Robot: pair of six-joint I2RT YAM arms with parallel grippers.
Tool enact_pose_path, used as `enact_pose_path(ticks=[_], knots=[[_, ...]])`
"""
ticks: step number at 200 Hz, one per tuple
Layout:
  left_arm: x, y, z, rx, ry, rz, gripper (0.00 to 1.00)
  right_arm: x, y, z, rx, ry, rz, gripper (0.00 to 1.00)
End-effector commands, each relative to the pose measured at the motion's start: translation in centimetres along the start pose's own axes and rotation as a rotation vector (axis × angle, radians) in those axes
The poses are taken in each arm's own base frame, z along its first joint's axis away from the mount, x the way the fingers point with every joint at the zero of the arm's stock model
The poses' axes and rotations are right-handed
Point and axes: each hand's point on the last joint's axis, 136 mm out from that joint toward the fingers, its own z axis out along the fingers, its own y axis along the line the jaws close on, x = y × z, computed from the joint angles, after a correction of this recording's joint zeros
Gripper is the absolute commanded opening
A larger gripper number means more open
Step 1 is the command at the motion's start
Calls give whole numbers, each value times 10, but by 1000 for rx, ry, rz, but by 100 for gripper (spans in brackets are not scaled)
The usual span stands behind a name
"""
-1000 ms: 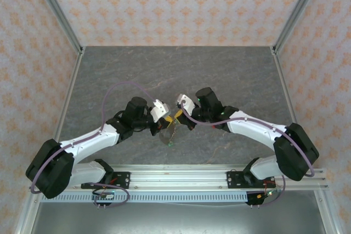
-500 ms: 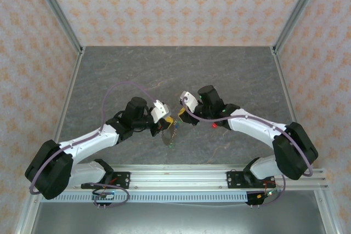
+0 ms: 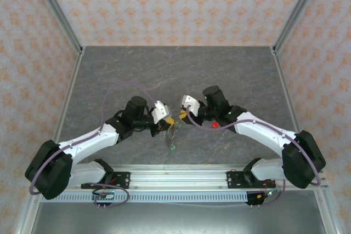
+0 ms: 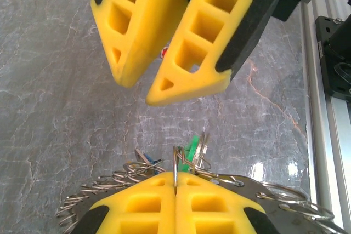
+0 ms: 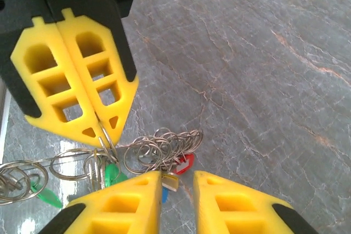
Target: Put the keys on the keyring
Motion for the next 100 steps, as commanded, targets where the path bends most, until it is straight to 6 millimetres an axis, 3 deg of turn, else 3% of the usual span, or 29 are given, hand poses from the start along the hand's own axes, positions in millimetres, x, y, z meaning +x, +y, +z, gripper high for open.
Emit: enact_pose_path(ticks=[1, 100], knots=[[-25, -6, -4, 35, -57, 65, 0, -9, 8, 0, -66, -52, -127, 21], [-26, -6, -3, 40, -55, 60, 0, -17, 24, 5, -177, -118, -124, 21]])
